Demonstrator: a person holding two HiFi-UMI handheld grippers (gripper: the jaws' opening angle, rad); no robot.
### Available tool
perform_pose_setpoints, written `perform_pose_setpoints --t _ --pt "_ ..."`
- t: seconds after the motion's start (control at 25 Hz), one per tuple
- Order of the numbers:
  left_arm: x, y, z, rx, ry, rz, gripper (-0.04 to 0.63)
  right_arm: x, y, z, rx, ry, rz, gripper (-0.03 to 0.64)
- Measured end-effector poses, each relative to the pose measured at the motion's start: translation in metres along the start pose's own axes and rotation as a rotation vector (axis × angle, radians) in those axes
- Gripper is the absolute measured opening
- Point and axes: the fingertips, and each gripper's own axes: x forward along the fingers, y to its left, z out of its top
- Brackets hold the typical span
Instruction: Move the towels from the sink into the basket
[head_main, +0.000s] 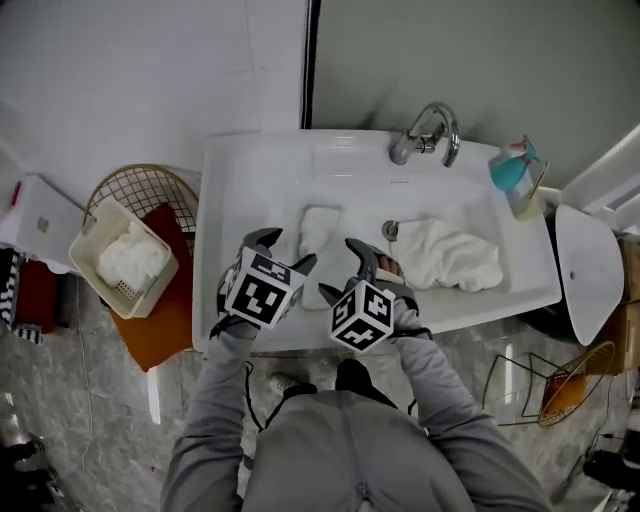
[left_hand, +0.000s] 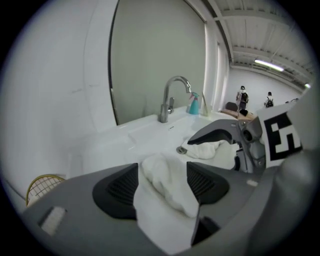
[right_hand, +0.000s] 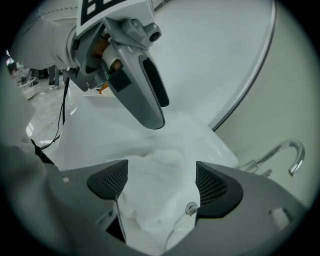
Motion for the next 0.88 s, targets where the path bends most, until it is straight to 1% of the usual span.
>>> perform_pose_setpoints --t 0.08,0.16,0.24,0.36,0.44,0.52,0.64,0.72,0.84,0.88 --pt "0.025 -0.014 0.004 0.006 0.045 -0.036 0.351 0.000 -0.014 -0.029 0.056 0.027 0.023 0.406" --pt "0.046 -0.023 0.004 -0.003 0.098 -0.055 0.353 0.002 -0.023 -0.053 0.091 0.046 0.043 0.408" --pt "0.068 -0.026 0.001 0.007 0.151 -0.071 0.356 0.006 -0.029 -0.075 0.097 0.068 0.067 0.410" --pt "0.094 -0.031 -0.006 0.012 0.235 -0.099 0.395 0.013 -0.027 -0.102 0.099 0.101 0.123 0.416" --pt "0.106 -0.028 -0.011 0.009 0.289 -0.088 0.402 0.018 -0.024 -0.112 0.093 0.108 0.160 0.420" --pt "0.114 -0.021 -0.016 0.011 0.342 -0.054 0.407 0.024 -0.021 -0.117 0.091 0.110 0.205 0.423" --pt "0.128 -0.012 -0.016 0.039 0.388 -0.016 0.407 0.035 -0.015 -0.121 0.076 0.114 0.265 0.428" --pt "0.139 -0.009 -0.021 0.044 0.421 -0.013 0.407 0.042 -0.010 -0.125 0.054 0.122 0.300 0.429" --pt "0.153 -0.011 -0.032 0.013 0.462 -0.037 0.407 0.056 -0.004 -0.128 0.031 0.128 0.340 0.428" --pt "0.157 -0.009 -0.034 0.006 0.471 -0.032 0.407 0.061 -0.001 -0.129 0.031 0.130 0.356 0.428"
